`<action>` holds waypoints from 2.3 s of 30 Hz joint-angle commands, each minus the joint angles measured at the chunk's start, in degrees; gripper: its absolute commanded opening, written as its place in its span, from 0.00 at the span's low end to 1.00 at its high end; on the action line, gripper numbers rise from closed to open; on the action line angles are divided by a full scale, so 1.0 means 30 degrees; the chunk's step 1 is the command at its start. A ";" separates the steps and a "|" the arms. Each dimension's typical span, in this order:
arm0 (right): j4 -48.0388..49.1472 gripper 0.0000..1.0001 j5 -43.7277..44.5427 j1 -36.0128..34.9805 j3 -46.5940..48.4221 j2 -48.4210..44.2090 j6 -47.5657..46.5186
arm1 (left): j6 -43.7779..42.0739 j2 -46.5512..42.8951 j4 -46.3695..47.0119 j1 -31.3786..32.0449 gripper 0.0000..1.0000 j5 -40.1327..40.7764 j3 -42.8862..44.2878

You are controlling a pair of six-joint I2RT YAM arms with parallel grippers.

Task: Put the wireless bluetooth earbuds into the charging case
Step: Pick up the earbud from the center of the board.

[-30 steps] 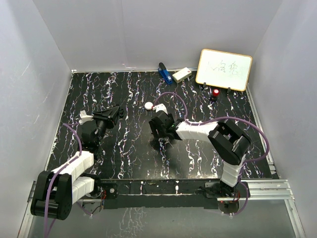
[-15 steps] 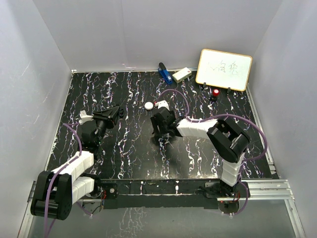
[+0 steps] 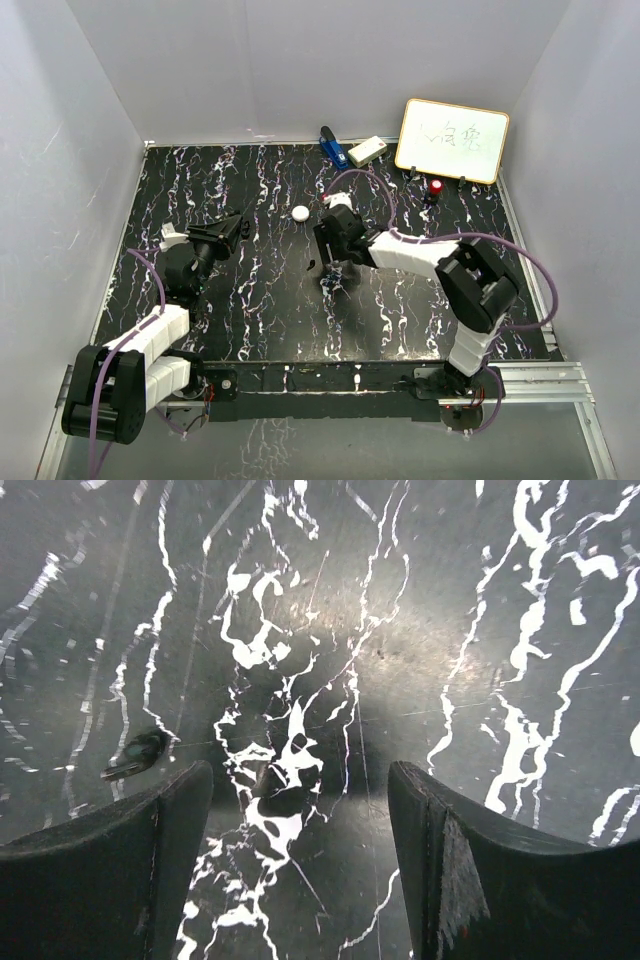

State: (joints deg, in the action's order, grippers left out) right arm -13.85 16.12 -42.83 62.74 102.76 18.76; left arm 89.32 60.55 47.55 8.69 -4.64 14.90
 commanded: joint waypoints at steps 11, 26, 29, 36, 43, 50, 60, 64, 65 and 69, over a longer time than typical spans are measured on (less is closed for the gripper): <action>-0.0841 0.63 -0.2359 -0.0539 0.2961 -0.0843 0.0882 | 0.0079 0.0003 0.0907 -0.0157 0.00 -0.0418 0.0075; -0.2020 0.54 -0.1240 -0.1439 0.4000 0.1436 0.2255 | 0.0231 0.0006 0.1024 -0.0142 0.00 -0.0469 -0.0073; -0.1954 0.53 -0.1255 -0.1498 0.3964 0.1637 0.2343 | 0.0227 0.0030 0.1054 -0.0157 0.00 -0.0488 -0.0087; -0.1716 0.49 -0.1278 -0.1572 0.4021 0.2205 0.2501 | 0.0227 -0.0129 0.0893 -0.0147 0.00 -0.0495 -0.0098; -0.1616 0.47 -0.1350 -0.1576 0.4338 0.2764 0.2556 | 0.0202 -0.0090 0.0875 -0.0142 0.00 -0.0546 -0.0022; -0.1667 0.46 -0.1206 -0.1599 0.4494 0.2887 0.2708 | 0.0169 0.0008 0.0858 -0.0142 0.00 -0.0559 0.0085; -0.1305 0.48 -0.0420 -0.1603 0.5278 0.2326 0.1713 | 0.0139 0.0185 0.0961 -0.0142 0.00 -0.0561 0.0132; -0.1440 0.48 -0.0518 -0.1575 0.6501 0.2983 0.1437 | 0.0169 0.0070 0.0950 -0.0142 0.00 -0.0547 0.0103; -0.1488 0.48 -0.0562 -0.1574 0.6756 0.3173 0.1463 | 0.0169 0.0020 0.0924 -0.0142 0.00 -0.0518 0.0100; -0.1879 0.48 -0.0472 -0.1523 0.7566 0.3996 0.1929 | 0.0136 -0.0227 0.0684 -0.0142 0.00 -0.0415 0.0045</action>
State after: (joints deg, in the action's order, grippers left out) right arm -20.69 13.39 -47.27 82.04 112.05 24.05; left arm 90.00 61.30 49.19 8.67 -5.39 14.90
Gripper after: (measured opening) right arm 0.479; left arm 0.247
